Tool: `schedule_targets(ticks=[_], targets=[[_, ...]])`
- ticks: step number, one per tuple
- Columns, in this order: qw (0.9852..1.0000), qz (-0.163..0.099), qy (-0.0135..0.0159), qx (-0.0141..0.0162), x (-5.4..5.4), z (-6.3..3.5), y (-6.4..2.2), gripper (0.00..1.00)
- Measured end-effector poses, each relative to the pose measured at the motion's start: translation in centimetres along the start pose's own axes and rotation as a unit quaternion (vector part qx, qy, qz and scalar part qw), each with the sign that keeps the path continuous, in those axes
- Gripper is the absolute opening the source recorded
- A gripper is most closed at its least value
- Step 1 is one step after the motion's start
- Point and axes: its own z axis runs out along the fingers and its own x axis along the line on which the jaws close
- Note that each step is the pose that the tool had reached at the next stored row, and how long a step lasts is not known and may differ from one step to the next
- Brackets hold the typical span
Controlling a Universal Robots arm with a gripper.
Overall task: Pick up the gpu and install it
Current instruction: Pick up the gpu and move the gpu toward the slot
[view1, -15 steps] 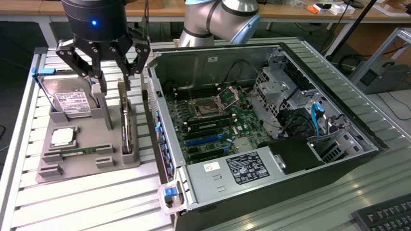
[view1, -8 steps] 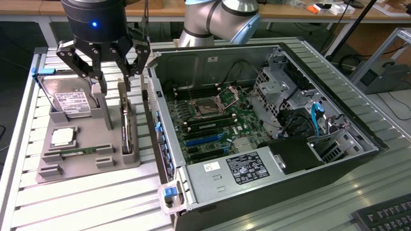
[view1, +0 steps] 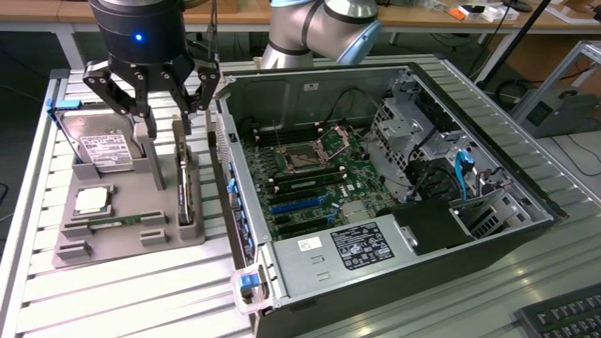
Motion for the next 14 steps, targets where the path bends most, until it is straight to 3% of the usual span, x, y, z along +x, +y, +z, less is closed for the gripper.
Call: schedule_targets(ticks=[14], targets=[[1.0,0.0,0.0,0.0,0.0,0.33,-0.06,0.48]])
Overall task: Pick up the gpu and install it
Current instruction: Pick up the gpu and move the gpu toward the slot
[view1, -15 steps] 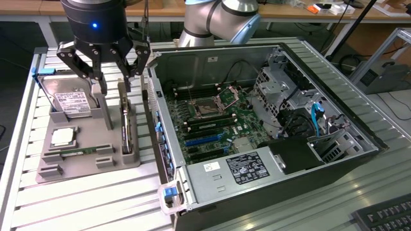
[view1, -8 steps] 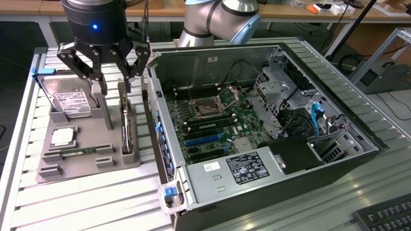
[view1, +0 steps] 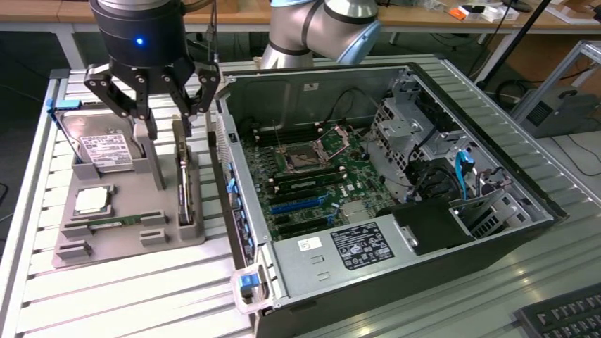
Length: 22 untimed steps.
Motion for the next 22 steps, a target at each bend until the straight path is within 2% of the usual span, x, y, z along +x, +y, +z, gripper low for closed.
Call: schedule_targets(ticks=[22], targets=[[1.0,0.0,0.0,0.0,0.01,0.51,-0.04,0.48]])
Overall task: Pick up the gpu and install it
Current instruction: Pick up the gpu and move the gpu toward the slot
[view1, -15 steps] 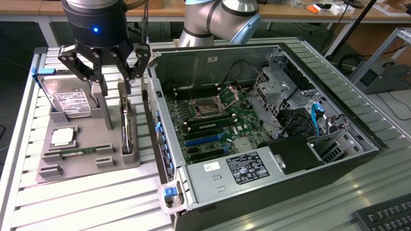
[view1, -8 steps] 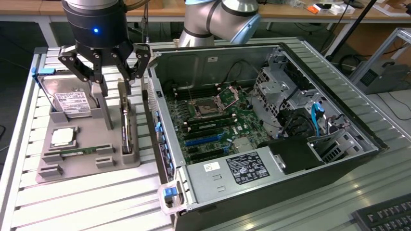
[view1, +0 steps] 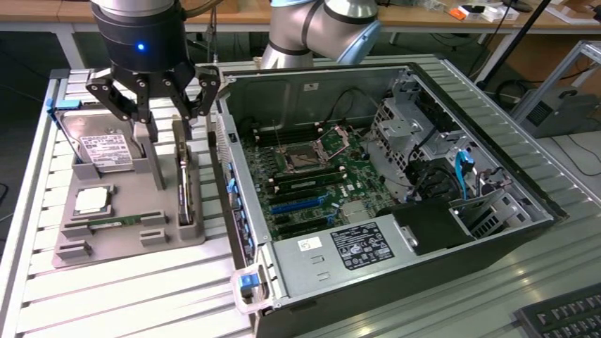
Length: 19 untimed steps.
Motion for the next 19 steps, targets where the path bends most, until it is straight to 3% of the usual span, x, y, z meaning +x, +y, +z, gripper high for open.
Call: schedule_targets(ticks=[19], targets=[[1.0,0.0,-0.0001,0.0,0.0,0.38,-0.13,0.48]])
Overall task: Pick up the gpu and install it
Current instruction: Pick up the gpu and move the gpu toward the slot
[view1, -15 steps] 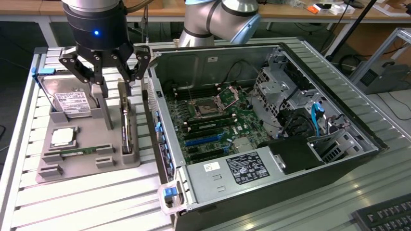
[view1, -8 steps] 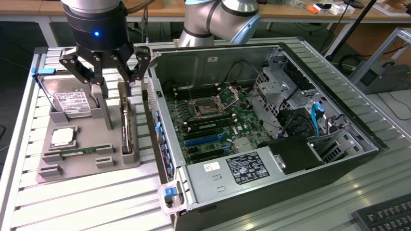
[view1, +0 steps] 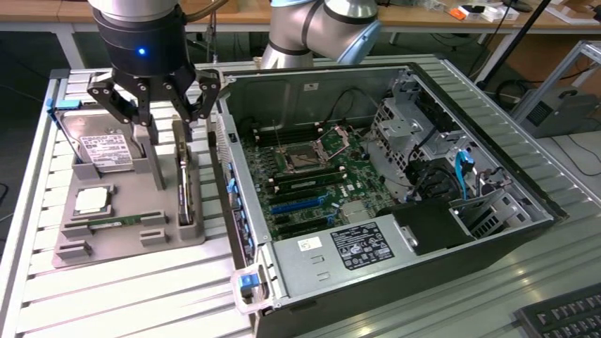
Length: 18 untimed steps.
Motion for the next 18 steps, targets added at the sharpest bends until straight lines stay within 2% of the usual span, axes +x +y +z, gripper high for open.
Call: schedule_targets(ticks=[18], targets=[[1.0,0.0,0.0001,0.0,0.01,0.51,-0.11,0.48]])
